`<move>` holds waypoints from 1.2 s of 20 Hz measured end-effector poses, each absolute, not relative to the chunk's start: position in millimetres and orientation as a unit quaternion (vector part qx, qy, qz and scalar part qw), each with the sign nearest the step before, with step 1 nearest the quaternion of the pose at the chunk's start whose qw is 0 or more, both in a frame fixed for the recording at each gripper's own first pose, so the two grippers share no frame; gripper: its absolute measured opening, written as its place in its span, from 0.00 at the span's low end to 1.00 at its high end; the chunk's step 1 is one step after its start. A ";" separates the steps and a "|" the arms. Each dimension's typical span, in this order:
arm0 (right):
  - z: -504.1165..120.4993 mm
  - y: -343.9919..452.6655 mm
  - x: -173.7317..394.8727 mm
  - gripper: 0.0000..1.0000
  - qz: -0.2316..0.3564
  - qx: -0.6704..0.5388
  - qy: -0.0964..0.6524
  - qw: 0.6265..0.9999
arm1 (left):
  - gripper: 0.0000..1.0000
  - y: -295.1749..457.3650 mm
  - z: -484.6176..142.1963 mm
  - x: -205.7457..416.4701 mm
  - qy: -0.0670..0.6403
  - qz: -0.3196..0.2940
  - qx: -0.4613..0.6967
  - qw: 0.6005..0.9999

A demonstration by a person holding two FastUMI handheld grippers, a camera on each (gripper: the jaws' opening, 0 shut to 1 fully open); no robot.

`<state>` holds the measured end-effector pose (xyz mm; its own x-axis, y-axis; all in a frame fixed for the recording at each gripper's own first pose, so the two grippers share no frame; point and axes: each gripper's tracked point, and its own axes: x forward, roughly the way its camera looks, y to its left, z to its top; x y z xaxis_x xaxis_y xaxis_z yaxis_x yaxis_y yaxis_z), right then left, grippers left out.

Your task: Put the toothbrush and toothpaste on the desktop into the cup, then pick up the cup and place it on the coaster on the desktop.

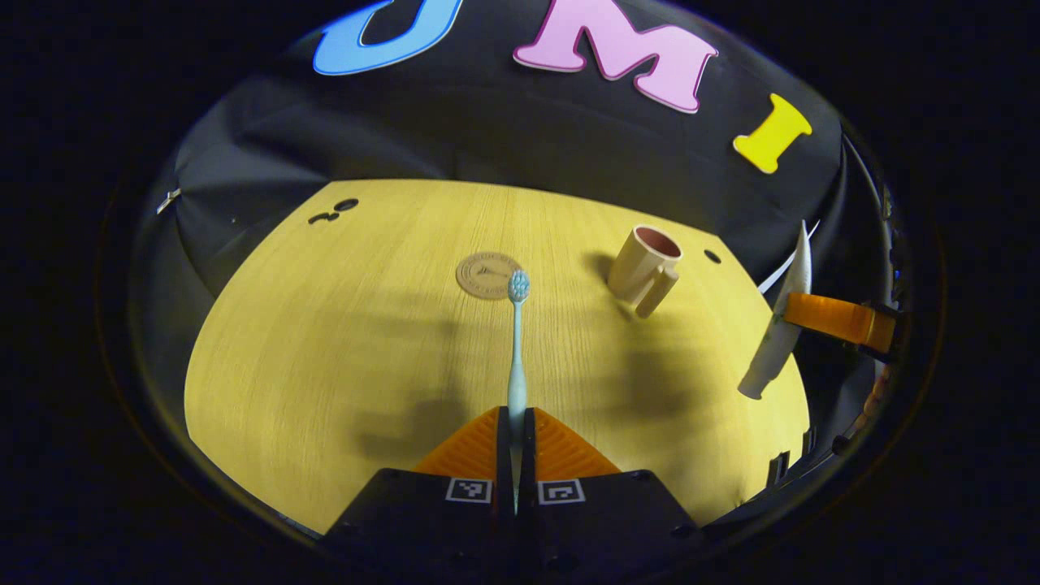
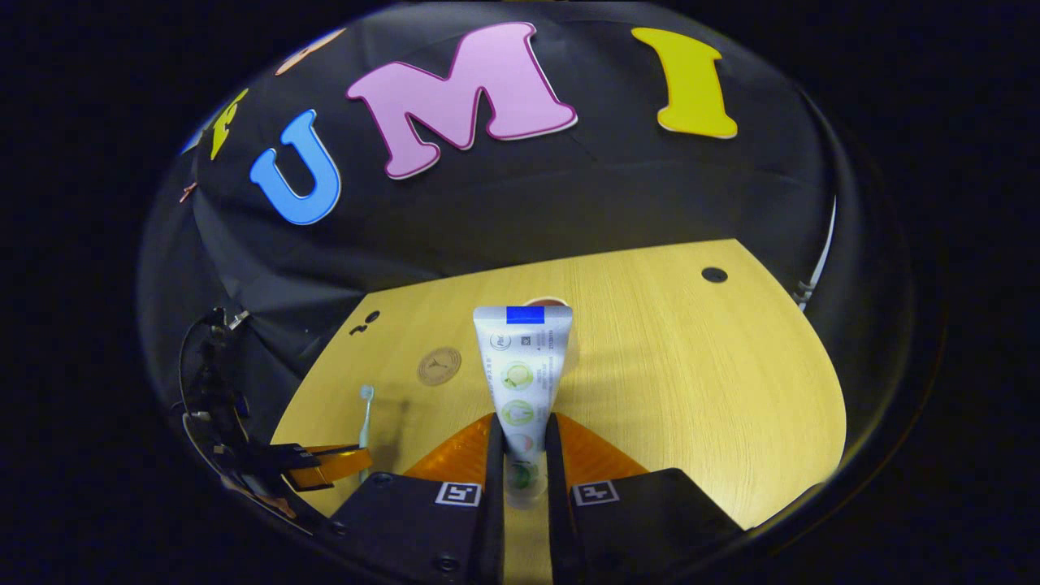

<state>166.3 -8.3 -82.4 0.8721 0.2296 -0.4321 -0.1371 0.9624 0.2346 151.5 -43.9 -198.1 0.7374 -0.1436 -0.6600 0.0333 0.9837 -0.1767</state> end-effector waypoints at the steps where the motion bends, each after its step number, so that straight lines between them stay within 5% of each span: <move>1: -73.5 -6.3 174.7 0.26 0.098 0.095 0.220 0.966 | 0.07 -45.4 -188.9 154.4 0.347 -0.049 -0.079 0.933; 9: -37.7 1.6 266.7 0.26 0.094 0.109 0.142 0.979 | 0.06 -66.8 -134.9 173.7 0.288 -0.064 -0.088 0.951; 24: -88.0 -8.6 375.0 0.25 0.073 0.078 0.097 0.990 | 0.07 -83.9 -125.2 212.3 0.269 -0.032 -0.112 0.956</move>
